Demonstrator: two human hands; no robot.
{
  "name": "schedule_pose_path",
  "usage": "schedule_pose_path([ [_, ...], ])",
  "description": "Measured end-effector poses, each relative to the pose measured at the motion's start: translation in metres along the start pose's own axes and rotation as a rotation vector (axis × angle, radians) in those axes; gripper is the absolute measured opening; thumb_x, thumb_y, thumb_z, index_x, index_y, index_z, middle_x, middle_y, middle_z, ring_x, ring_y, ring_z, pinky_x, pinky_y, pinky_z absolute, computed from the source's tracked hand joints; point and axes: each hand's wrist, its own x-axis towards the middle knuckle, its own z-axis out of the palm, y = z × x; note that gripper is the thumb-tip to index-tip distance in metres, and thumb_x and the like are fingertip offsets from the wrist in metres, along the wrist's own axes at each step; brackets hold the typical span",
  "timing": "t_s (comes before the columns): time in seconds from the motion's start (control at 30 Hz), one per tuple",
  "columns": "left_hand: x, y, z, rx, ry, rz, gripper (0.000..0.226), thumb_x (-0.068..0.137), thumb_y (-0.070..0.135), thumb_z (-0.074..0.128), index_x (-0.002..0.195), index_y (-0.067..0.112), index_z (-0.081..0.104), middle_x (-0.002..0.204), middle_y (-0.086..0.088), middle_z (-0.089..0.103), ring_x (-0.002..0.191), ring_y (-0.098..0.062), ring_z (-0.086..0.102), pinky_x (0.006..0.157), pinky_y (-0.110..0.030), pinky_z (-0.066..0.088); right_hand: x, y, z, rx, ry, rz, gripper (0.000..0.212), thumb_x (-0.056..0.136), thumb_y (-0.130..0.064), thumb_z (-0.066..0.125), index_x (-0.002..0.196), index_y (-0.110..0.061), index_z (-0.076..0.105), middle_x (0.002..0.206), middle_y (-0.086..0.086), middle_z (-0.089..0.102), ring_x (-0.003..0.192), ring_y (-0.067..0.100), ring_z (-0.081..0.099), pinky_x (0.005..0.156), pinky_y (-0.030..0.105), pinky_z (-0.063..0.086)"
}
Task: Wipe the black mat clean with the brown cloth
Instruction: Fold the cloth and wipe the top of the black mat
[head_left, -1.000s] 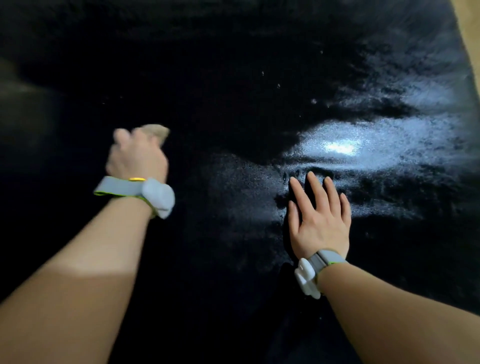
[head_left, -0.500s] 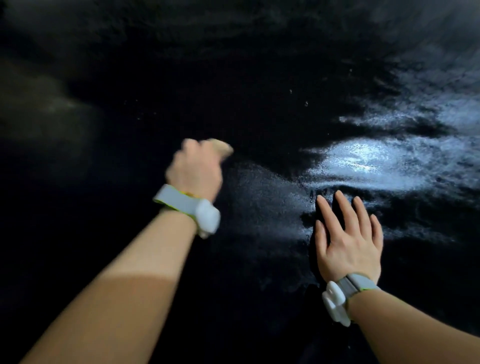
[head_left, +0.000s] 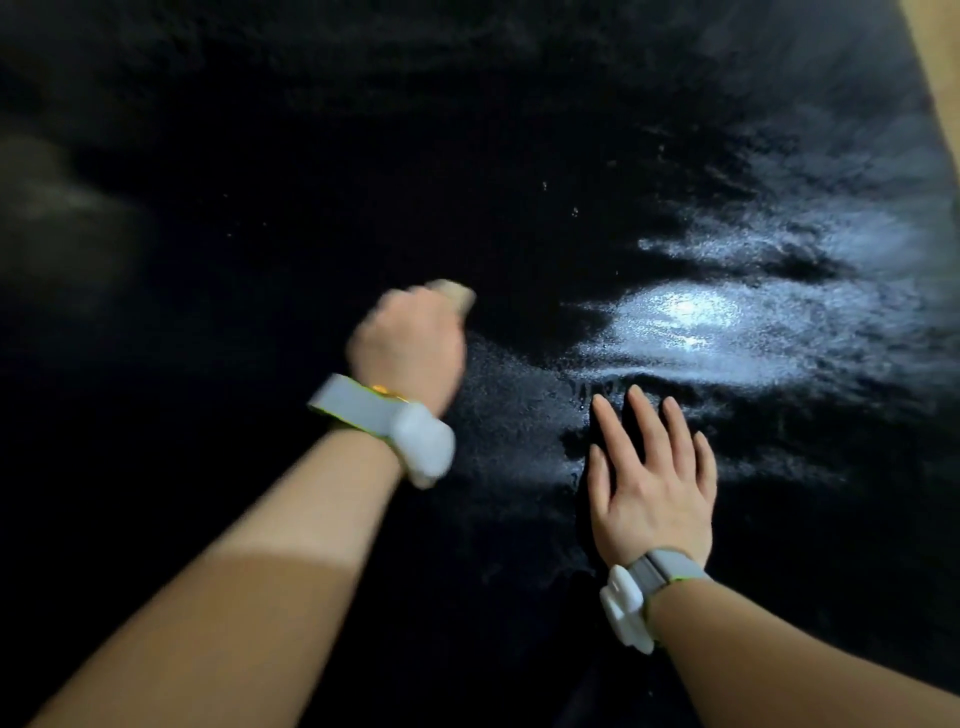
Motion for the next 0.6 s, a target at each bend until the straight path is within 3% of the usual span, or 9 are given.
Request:
schedule_pose_path([
  [0.1, -0.049, 0.072, 0.008, -0.259, -0.118, 0.411, 0.023, 0.082, 0.028, 0.048, 0.09, 0.027, 0.07, 0.069, 0.001, 0.057, 0.059, -0.021, 0.058, 0.042, -0.027, 0.044, -0.001, 0.002, 0.003, 0.008, 0.029, -0.014, 0.047, 0.093, -0.044, 0.033, 0.137, -0.037, 0.047, 0.148, -0.003, 0.043, 0.14, 0.023, 0.029, 0.114, 0.046, 0.02],
  [0.2, -0.043, 0.075, 0.013, -0.283, -0.012, 0.513, 0.01, 0.077, 0.024, 0.062, 0.082, 0.028, 0.07, 0.068, 0.001, 0.053, 0.055, -0.021, 0.055, 0.037, -0.028, 0.043, -0.001, 0.003, 0.004, -0.001, 0.043, -0.015, 0.047, 0.093, -0.045, 0.034, 0.135, -0.036, 0.05, 0.147, -0.003, 0.044, 0.139, 0.023, 0.031, 0.113, 0.047, 0.022],
  [0.3, -0.001, 0.042, 0.01, -0.129, 0.072, 0.309, 0.014, 0.078, 0.021, 0.064, 0.087, 0.03, 0.069, 0.073, -0.005, 0.054, 0.056, -0.028, 0.057, 0.041, -0.026, 0.036, 0.0, 0.004, 0.003, -0.01, 0.044, -0.017, 0.046, 0.093, -0.044, 0.035, 0.138, -0.04, 0.045, 0.148, -0.004, 0.043, 0.14, 0.023, 0.031, 0.113, 0.047, 0.022],
  [0.4, 0.03, 0.02, -0.001, -0.13, 0.03, -0.066, 0.021, 0.093, 0.026, 0.052, 0.108, 0.017, 0.064, 0.1, -0.017, 0.056, 0.085, -0.039, 0.059, 0.059, -0.037, 0.038, -0.001, 0.003, 0.003, -0.018, 0.033, -0.046, 0.047, 0.094, -0.044, 0.035, 0.14, -0.04, 0.043, 0.149, -0.005, 0.041, 0.141, 0.023, 0.03, 0.114, 0.046, 0.021],
  [0.47, 0.028, 0.037, 0.002, -0.165, -0.008, -0.1, 0.028, 0.096, 0.03, 0.045, 0.115, 0.019, 0.062, 0.106, -0.017, 0.057, 0.093, -0.039, 0.058, 0.066, -0.039, 0.041, 0.0, 0.004, 0.004, -0.018, 0.035, -0.043, 0.046, 0.094, -0.044, 0.037, 0.14, -0.041, 0.043, 0.149, -0.005, 0.041, 0.141, 0.023, 0.031, 0.114, 0.046, 0.022],
  [0.53, 0.007, 0.066, 0.003, -0.215, 0.042, 0.107, 0.026, 0.093, 0.031, 0.045, 0.105, 0.027, 0.068, 0.088, -0.013, 0.062, 0.076, -0.036, 0.063, 0.057, -0.035, 0.047, 0.001, 0.004, 0.005, -0.012, 0.038, -0.033, 0.046, 0.093, -0.044, 0.039, 0.139, -0.041, 0.044, 0.148, -0.005, 0.043, 0.14, 0.023, 0.033, 0.113, 0.046, 0.023],
  [0.6, -0.018, 0.087, 0.013, -0.259, 0.109, 0.398, 0.02, 0.084, 0.028, 0.053, 0.087, 0.026, 0.072, 0.067, -0.006, 0.058, 0.054, -0.029, 0.059, 0.041, -0.029, 0.043, 0.0, 0.003, 0.006, -0.008, 0.049, -0.04, 0.047, 0.092, -0.043, 0.039, 0.138, -0.04, 0.044, 0.147, -0.004, 0.044, 0.139, 0.024, 0.034, 0.113, 0.046, 0.024],
])
